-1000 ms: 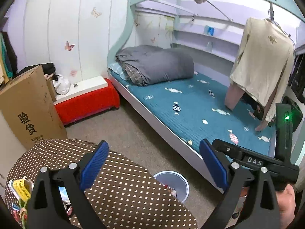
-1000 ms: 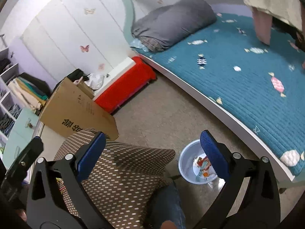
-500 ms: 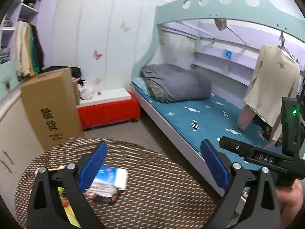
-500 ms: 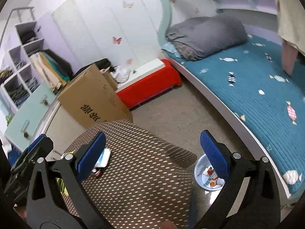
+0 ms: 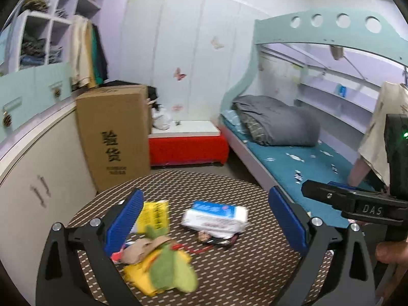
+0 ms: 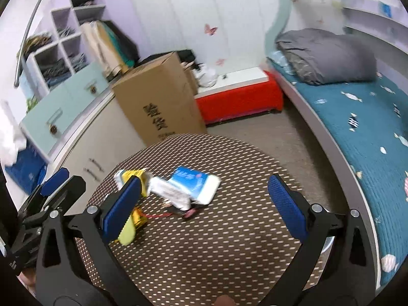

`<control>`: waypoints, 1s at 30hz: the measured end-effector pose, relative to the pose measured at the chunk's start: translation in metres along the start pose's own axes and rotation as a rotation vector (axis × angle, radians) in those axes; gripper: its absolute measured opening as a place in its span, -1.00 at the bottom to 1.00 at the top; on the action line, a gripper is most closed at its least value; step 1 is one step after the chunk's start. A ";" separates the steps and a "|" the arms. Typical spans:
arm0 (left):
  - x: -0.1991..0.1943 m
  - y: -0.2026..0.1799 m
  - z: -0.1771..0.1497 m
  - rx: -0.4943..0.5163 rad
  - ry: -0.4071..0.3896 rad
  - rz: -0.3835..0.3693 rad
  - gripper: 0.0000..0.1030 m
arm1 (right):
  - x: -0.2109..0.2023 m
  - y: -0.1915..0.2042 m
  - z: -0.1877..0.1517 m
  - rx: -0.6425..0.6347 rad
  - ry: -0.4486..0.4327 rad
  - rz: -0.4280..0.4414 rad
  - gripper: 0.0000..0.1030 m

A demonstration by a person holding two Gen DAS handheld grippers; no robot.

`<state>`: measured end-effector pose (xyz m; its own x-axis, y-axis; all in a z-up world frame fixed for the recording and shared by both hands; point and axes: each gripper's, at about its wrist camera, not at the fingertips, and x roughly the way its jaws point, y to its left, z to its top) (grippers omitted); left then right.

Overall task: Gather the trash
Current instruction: 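Move both tools back over the table, then grasp the green pouch with the right tool while the left tool grasps the red tube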

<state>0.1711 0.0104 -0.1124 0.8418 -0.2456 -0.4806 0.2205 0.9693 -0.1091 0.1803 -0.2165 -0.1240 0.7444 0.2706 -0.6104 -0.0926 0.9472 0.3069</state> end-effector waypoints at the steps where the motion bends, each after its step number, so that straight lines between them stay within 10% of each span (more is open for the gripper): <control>1: -0.002 0.005 -0.003 -0.009 0.002 0.006 0.87 | 0.005 0.008 -0.002 -0.012 0.012 0.009 0.88; 23: 0.011 0.127 -0.063 -0.098 0.124 0.151 0.87 | 0.111 0.113 -0.042 -0.203 0.256 0.141 0.87; 30: 0.035 0.130 -0.080 -0.096 0.196 0.128 0.87 | 0.131 0.122 -0.054 -0.237 0.311 0.136 0.40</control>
<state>0.1897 0.1292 -0.2134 0.7461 -0.1220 -0.6546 0.0625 0.9916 -0.1136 0.2304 -0.0562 -0.2058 0.4829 0.4004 -0.7788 -0.3528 0.9029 0.2454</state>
